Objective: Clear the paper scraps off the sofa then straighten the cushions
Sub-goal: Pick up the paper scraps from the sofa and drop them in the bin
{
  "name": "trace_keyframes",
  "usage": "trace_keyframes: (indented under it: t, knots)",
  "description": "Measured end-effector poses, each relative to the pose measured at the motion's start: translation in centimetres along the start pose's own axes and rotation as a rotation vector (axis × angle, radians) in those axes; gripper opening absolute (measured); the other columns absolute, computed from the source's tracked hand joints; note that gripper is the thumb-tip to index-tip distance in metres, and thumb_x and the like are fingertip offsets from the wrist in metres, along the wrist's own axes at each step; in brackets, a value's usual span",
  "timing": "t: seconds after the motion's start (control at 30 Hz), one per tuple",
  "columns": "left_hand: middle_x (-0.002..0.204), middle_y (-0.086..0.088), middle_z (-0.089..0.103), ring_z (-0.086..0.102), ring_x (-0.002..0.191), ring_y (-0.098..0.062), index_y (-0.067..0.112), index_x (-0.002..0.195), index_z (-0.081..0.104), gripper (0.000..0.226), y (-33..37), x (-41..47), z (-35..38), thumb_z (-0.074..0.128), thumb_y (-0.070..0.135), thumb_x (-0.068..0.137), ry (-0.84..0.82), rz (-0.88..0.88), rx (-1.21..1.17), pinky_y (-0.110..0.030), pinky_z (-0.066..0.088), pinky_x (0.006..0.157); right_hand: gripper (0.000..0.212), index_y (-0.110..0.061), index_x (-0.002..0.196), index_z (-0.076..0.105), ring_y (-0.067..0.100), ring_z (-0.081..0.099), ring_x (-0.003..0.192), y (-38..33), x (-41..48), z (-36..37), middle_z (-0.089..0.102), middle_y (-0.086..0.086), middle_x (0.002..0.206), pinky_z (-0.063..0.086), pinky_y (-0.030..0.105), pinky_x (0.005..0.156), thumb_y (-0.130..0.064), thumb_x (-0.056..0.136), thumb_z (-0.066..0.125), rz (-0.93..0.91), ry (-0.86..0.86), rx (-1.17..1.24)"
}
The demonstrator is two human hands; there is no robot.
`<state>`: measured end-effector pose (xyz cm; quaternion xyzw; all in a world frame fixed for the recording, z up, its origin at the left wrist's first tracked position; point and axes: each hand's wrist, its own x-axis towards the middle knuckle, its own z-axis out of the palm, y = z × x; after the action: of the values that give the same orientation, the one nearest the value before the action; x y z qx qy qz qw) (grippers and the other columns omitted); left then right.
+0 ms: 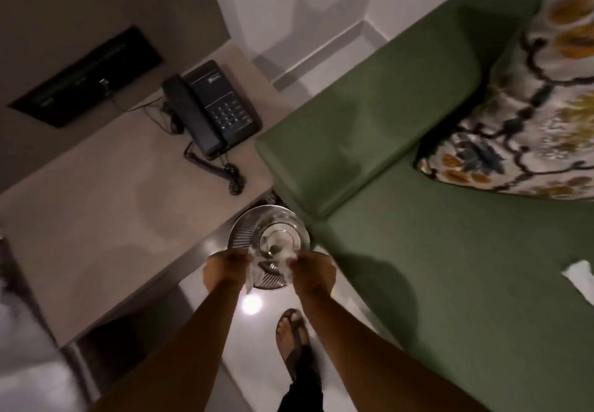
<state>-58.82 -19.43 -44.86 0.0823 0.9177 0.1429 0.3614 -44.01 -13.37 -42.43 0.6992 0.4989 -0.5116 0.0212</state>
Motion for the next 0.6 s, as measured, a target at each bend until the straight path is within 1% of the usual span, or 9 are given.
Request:
trace_keyframes:
  t: [0.07,0.13,0.17,0.23,0.3,0.37,0.43,0.53,0.6]
  knots:
    - [0.084,-0.006,0.078,0.074,0.075,-0.027,0.021,0.092,0.078,0.032,0.0,1.5,0.3,0.072,0.045,0.072,-0.029,-0.015,-0.002,-0.042,0.06,0.081,0.032,-0.026,0.114,0.071,0.028,0.062,0.114,-0.4,2.3,1.2,0.069,0.005,0.122,0.047,0.03,0.096,-0.034,0.083,0.066,0.1,-0.007,0.007]
    - [0.087,-0.006,0.079,0.074,0.069,-0.026,0.023,0.099,0.076,0.029,0.1,2.8,0.7,0.071,0.037,0.074,-0.099,-0.017,-0.058,-0.044,0.062,0.076,0.036,-0.026,0.115,0.07,0.027,0.06,0.117,-0.4,3.8,2.3,0.068,0.002,0.126,0.047,0.032,0.1,-0.036,0.081,0.068,0.139,-0.054,-0.006]
    - [0.092,-0.006,0.078,0.074,0.071,-0.027,0.025,0.104,0.075,0.03,0.2,3.2,0.8,0.071,0.029,0.074,-0.133,-0.013,-0.086,-0.045,0.062,0.075,0.039,-0.026,0.117,0.069,0.026,0.06,0.118,-0.4,4.4,2.7,0.066,0.001,0.128,0.048,0.034,0.1,-0.036,0.079,0.07,0.144,-0.088,-0.008]
    - [0.105,-0.006,0.076,0.073,0.085,-0.031,0.026,0.11,0.072,0.037,0.4,3.8,0.9,0.068,0.018,0.075,-0.162,0.01,-0.09,-0.047,0.062,0.077,0.043,-0.027,0.12,0.066,0.026,0.059,0.119,-0.5,5.0,3.1,0.063,0.002,0.133,0.049,0.039,0.101,-0.034,0.078,0.074,0.161,-0.124,0.045]
    - [0.113,-0.006,0.074,0.07,0.096,-0.033,0.026,0.114,0.071,0.037,0.5,3.7,0.5,0.067,0.019,0.078,-0.154,0.043,-0.05,-0.042,0.06,0.083,0.043,-0.025,0.12,0.066,0.025,0.059,0.119,-0.5,5.1,3.1,0.062,0.002,0.134,0.049,0.038,0.101,-0.031,0.078,0.074,0.16,-0.135,0.032]
    - [0.115,-0.008,0.073,0.068,0.099,-0.032,0.026,0.114,0.071,0.031,0.6,3.1,0.1,0.063,0.025,0.084,-0.131,0.101,0.024,-0.037,0.057,0.087,0.041,-0.024,0.12,0.066,0.022,0.059,0.12,-0.4,4.5,2.8,0.063,0.002,0.133,0.047,0.033,0.103,-0.031,0.08,0.072,0.128,-0.136,-0.023]
    - [0.113,-0.013,0.072,0.067,0.098,-0.033,0.023,0.113,0.072,0.029,0.8,1.6,-0.4,0.056,0.026,0.089,-0.114,0.142,0.078,-0.039,0.057,0.087,0.038,-0.024,0.119,0.067,0.025,0.06,0.118,-0.5,3.1,1.8,0.063,0.003,0.131,0.048,0.035,0.102,-0.033,0.082,0.069,0.059,-0.152,-0.028]
    - [0.106,-0.016,0.073,0.068,0.094,-0.034,0.015,0.108,0.072,0.03,1.5,-1.5,-1.4,0.053,0.029,0.09,-0.119,0.181,0.187,-0.039,0.056,0.082,0.033,-0.027,0.115,0.068,0.027,0.06,0.115,-0.1,0.7,-0.9,0.065,0.004,0.127,0.048,0.035,0.1,-0.033,0.082,0.066,-0.067,-0.209,-0.102]
    - [0.104,-0.017,0.073,0.067,0.094,-0.034,0.014,0.105,0.072,0.031,2.6,-4.4,-2.2,0.051,0.033,0.091,-0.133,0.243,0.298,-0.038,0.053,0.079,0.03,-0.03,0.111,0.069,0.026,0.063,0.111,0.8,-0.9,-3.7,0.07,0.003,0.119,0.049,0.033,0.097,-0.031,0.081,0.068,-0.12,-0.192,-0.135]
